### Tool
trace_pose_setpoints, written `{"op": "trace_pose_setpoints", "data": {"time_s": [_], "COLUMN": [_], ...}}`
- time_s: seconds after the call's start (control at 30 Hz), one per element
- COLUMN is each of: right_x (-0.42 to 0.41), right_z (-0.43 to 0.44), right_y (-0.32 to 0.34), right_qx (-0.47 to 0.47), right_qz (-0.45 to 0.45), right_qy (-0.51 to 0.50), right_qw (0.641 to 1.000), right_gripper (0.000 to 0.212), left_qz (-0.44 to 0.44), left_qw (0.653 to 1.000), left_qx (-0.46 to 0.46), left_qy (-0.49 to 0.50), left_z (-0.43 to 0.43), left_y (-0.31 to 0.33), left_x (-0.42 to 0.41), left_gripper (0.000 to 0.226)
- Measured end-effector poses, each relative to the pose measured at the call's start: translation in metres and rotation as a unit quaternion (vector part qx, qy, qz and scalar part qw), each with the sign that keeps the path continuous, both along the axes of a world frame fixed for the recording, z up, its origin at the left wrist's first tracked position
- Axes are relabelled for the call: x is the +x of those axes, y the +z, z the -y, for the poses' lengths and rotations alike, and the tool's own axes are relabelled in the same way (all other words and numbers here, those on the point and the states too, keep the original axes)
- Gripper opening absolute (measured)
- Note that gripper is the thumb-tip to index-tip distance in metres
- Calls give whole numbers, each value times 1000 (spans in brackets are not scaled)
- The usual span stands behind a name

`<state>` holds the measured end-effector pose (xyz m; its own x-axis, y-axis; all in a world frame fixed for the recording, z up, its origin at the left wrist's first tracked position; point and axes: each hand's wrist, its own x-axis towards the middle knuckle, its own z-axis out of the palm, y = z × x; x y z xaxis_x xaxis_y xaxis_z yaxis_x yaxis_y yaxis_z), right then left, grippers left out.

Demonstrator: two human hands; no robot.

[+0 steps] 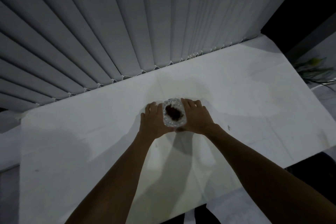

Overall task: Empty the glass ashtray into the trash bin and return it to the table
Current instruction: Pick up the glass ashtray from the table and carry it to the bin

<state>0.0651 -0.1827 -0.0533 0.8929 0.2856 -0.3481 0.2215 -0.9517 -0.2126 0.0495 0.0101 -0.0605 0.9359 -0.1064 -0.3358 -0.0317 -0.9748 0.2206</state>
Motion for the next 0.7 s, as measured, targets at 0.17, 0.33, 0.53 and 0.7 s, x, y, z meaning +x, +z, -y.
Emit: {"op": "trace_pose_setpoints", "data": {"time_s": [0.17,0.33,0.53,0.7], "right_x": [-3,-3,-8,-15], "right_z": [1,0,1,9], "right_y": [-1,0,2,9], "right_qx": [9,3,11,20], "right_qz": [11,11,14,49], "right_qy": [-12,-5,2,14], "right_qw": [1000,1000,1000,998], "right_gripper": [129,125,125,115], "left_qz": [12,-7,-28,18], "left_qw": [1000,1000,999,1000], "left_qx": [13,-1,-31,-15], "left_qy": [2,-1,9,-7], "left_z": [3,5,2,3], "left_y": [-4,-5,-13,-14], "left_x": [-3,-6,-6,-12], "left_gripper": [124,126,126,119]}}
